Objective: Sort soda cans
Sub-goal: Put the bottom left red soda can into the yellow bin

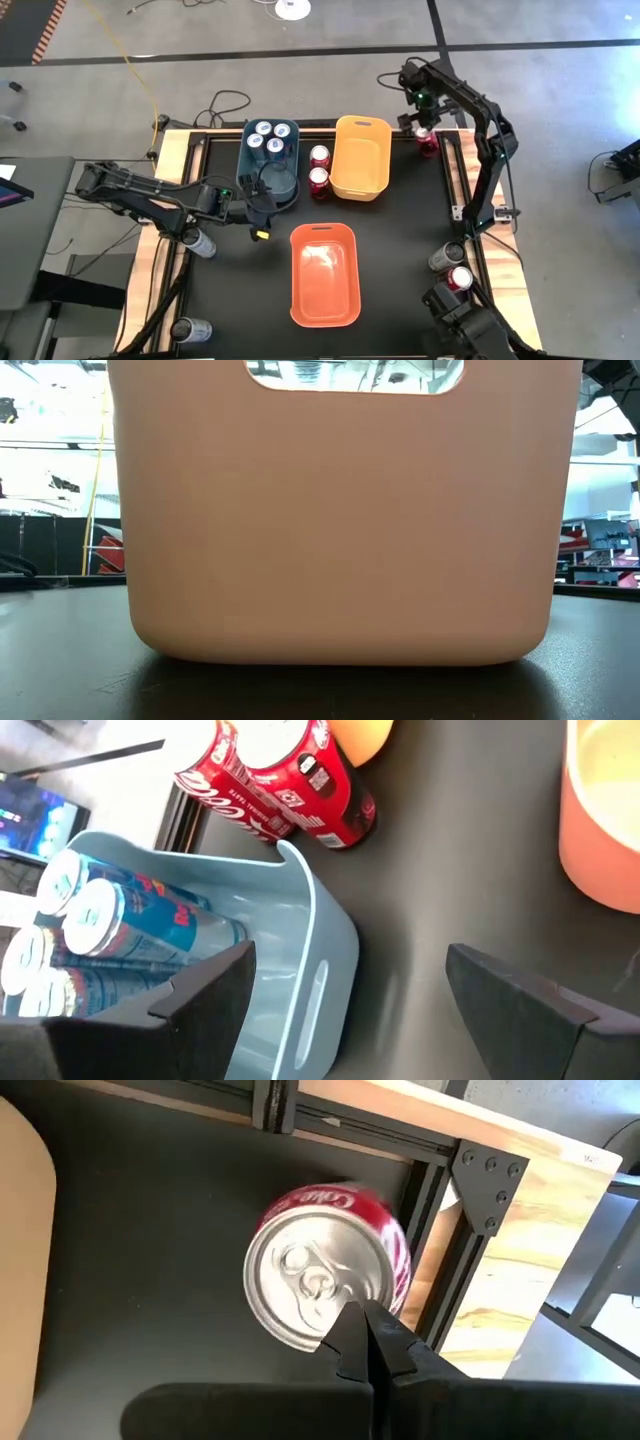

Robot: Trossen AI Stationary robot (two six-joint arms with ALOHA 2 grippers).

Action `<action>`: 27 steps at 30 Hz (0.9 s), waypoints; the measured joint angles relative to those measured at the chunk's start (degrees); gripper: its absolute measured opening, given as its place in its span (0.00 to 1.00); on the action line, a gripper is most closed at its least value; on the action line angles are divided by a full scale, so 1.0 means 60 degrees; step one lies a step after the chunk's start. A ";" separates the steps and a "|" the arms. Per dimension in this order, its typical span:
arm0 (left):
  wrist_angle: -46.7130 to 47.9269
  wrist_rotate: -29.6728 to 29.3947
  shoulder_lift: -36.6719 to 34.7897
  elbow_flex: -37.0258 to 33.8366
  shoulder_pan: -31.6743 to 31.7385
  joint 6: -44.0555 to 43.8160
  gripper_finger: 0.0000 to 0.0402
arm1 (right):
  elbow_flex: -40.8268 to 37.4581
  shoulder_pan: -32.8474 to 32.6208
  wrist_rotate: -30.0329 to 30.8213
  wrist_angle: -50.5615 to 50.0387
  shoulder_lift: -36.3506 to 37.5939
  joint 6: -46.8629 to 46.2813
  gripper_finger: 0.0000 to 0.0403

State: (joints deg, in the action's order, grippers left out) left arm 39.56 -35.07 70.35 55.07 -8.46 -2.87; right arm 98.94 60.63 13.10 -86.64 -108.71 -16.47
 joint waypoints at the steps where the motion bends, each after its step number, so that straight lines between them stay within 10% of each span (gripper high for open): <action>1: 0.0006 0.0000 0.0000 0.0000 0.0018 -0.0002 0.81 | 0.0000 -0.0058 -0.0006 -0.0003 0.0000 -0.0001 0.00; 19: 0.0355 0.0004 0.0000 -0.0004 0.0038 -0.0240 0.81 | 0.0011 -0.1368 -0.0236 -0.0291 0.0000 0.1752 0.03; 27: 0.0603 0.0004 0.0000 -0.0004 0.0035 -0.0350 0.81 | -0.0042 -0.2202 -0.0236 0.1876 -0.0066 0.2760 0.41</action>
State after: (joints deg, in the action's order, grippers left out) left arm 43.17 -35.05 70.35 55.05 -8.25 -4.97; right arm 98.68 47.42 11.68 -75.38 -109.10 0.09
